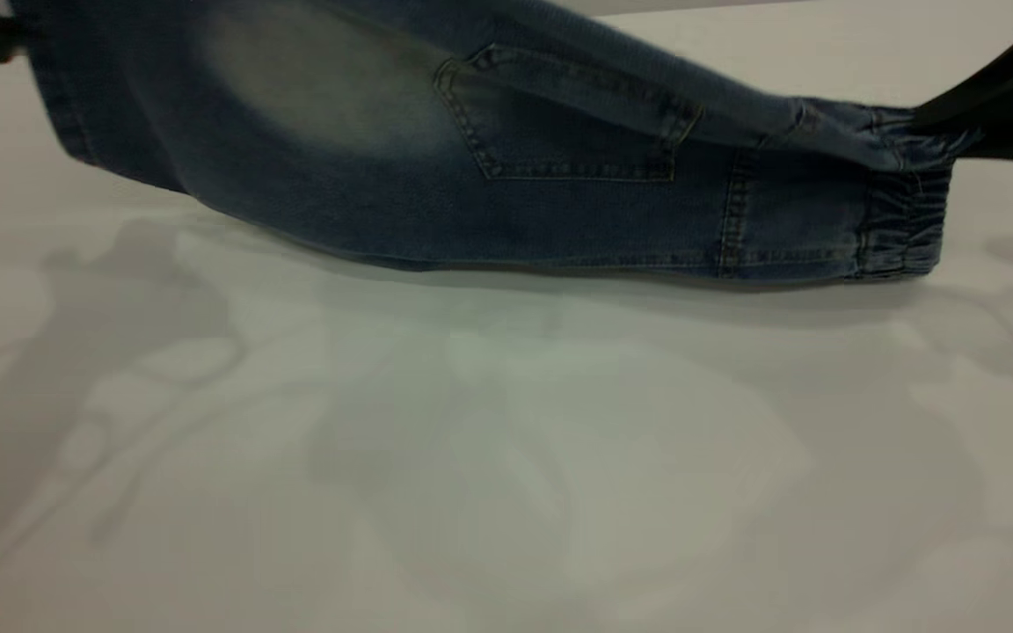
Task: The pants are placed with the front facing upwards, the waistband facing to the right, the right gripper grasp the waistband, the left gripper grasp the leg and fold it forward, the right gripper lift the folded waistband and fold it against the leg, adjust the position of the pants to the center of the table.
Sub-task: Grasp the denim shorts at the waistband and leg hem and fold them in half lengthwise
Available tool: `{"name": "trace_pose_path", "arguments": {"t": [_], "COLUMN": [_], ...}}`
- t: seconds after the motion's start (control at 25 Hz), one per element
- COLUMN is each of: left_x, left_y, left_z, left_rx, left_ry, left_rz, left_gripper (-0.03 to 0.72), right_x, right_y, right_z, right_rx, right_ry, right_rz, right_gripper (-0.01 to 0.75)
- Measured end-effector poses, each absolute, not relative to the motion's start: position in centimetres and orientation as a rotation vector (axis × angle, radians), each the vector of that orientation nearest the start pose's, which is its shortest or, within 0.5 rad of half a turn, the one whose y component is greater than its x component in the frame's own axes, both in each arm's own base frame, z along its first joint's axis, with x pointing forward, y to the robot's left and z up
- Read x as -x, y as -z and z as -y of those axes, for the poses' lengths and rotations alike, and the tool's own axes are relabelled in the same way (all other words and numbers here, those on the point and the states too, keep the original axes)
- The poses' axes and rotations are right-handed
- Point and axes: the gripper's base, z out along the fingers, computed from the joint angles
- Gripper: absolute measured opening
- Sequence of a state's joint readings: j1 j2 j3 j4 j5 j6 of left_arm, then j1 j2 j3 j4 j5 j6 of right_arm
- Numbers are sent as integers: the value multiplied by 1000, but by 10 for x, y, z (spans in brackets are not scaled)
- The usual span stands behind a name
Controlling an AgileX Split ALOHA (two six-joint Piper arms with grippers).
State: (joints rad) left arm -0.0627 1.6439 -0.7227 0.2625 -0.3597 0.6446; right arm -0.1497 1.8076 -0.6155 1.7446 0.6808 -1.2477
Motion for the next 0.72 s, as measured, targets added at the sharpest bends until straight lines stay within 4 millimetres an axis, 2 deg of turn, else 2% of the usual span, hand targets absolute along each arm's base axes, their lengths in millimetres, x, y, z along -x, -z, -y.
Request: {"name": "trace_pose_path", "arguments": {"t": [0.36,0.52,0.72], "left_x": [-389,-405,-416], "left_y": [-157,-147,-130], "left_z": [43,55,66], "left_rx": [-1037,-1054,-1082], "left_ry": [-394,-377,-355], "left_rz": [-1813,-1803,-1809], "left_gripper": [53,53,53], "right_x": [-283,-290,-299], "right_y": [-99,-94,-92], "right_z": [-7,-5,-3], "right_rx": [-683,-690,-689], "right_ry": [-891,-871,-849], "right_rz": [-2504,-2512,-2508], "right_gripper": [48,48,50]}}
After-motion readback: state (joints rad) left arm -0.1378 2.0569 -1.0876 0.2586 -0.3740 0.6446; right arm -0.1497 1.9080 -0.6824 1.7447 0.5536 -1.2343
